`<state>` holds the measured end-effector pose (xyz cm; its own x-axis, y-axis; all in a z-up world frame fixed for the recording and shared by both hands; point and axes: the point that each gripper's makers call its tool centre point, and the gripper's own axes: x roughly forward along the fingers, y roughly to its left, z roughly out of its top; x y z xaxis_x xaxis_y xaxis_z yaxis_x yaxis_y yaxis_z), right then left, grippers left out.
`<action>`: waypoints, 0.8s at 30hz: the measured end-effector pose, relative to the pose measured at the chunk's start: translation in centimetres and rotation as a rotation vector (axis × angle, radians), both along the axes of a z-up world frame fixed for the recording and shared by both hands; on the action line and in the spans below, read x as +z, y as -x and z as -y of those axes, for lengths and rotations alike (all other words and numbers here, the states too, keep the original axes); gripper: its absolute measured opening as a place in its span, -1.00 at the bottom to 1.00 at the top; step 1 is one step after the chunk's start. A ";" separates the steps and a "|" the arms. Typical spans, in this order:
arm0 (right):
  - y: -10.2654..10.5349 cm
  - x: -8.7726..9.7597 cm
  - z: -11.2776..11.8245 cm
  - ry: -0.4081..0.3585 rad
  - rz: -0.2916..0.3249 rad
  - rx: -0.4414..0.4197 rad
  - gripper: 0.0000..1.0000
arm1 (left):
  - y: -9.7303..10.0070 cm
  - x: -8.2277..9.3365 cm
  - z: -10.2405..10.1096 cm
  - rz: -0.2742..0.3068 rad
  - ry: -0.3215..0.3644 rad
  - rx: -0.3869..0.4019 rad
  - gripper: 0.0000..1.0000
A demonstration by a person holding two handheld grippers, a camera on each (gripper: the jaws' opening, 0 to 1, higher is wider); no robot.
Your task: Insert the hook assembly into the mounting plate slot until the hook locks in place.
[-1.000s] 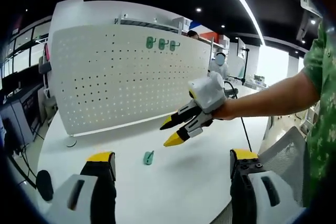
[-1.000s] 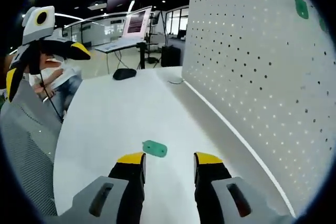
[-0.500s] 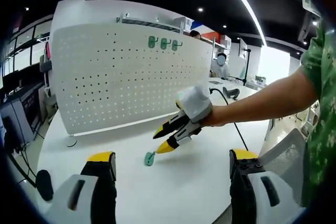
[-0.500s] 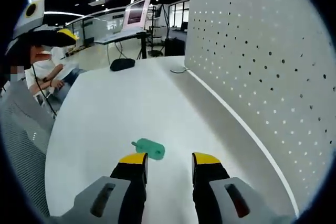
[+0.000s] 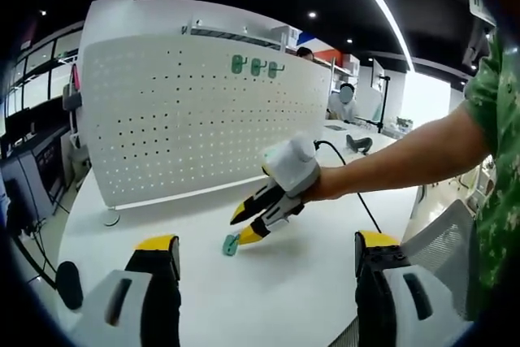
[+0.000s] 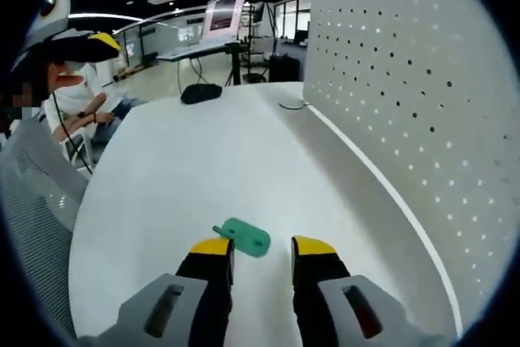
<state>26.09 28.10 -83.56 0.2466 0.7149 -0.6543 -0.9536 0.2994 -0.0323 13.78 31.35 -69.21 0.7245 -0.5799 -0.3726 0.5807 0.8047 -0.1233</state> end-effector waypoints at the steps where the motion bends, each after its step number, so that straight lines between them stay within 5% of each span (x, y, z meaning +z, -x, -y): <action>1: 0.1 -0.1 -0.1 0.000 -0.004 0.007 -0.47 | 0.0 0.0 0.0 0.000 0.000 0.001 0.82; 24: 0.6 -1.3 -1.0 0.016 -0.051 0.061 -0.63 | -0.2 -0.2 -0.3 -0.008 0.005 0.009 0.79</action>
<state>25.45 29.14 -84.90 0.1691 0.7167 -0.6766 -0.9705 0.2406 0.0124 14.01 31.62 -69.36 0.7271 -0.5749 -0.3754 0.5722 0.8095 -0.1315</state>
